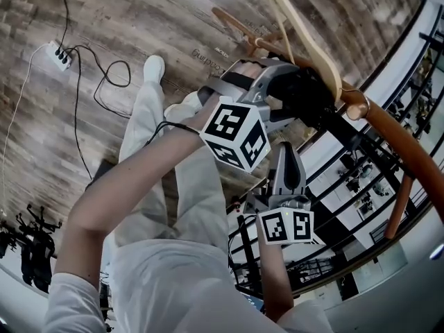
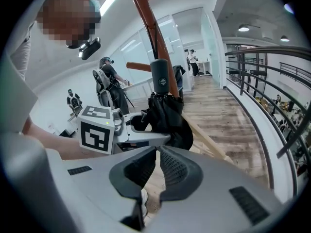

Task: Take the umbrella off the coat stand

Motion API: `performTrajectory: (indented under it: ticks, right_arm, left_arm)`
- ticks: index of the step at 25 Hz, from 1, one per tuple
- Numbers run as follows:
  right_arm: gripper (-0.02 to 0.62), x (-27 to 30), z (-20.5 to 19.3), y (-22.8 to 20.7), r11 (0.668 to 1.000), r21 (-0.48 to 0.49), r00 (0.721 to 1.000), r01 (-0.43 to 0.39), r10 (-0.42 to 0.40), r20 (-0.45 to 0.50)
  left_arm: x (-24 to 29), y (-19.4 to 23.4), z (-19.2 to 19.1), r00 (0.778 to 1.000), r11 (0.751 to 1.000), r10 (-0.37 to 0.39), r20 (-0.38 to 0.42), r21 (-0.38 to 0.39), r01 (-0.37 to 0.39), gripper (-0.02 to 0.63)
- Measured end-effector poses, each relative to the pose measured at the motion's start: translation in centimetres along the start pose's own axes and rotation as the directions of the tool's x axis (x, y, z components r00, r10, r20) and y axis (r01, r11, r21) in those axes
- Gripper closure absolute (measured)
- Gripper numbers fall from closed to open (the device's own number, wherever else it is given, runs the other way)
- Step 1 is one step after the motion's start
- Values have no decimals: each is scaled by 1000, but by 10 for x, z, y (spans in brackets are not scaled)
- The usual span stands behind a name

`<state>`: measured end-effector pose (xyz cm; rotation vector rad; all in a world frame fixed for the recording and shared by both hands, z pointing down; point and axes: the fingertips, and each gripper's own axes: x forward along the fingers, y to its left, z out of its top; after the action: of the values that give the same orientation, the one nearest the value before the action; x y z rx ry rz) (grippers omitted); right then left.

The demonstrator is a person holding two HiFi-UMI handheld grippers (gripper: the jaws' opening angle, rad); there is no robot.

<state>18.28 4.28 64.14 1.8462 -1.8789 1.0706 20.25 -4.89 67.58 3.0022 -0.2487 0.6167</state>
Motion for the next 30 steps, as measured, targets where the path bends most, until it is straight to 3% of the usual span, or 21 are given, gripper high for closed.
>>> performTrajectory:
  ticks: [8, 9, 10, 13, 30]
  right_arm:
    - [558, -1, 1, -5, 1000, 21, 1000, 3, -3, 7]
    - [558, -2, 1, -6, 1000, 23, 1000, 5, -5, 8]
    - [558, -3, 1, -7, 1000, 26, 1000, 7, -7, 9]
    - [558, -3, 4, -11, 999, 32, 1000, 15, -16, 14]
    - [558, -10, 23, 8, 998, 42, 997, 41, -43, 57]
  left_arm:
    - [21, -3, 4, 1000, 1000, -25, 1, 13, 25, 232]
    - [21, -5, 5, 1000, 999, -31, 1, 11, 31, 253]
    - [20, -7, 6, 999, 999, -35, 1, 8, 35, 320]
    - [20, -10, 7, 999, 999, -46, -2, -9, 46, 347]
    - [-14, -18, 11, 994, 994, -104, -43, -18, 104, 362]
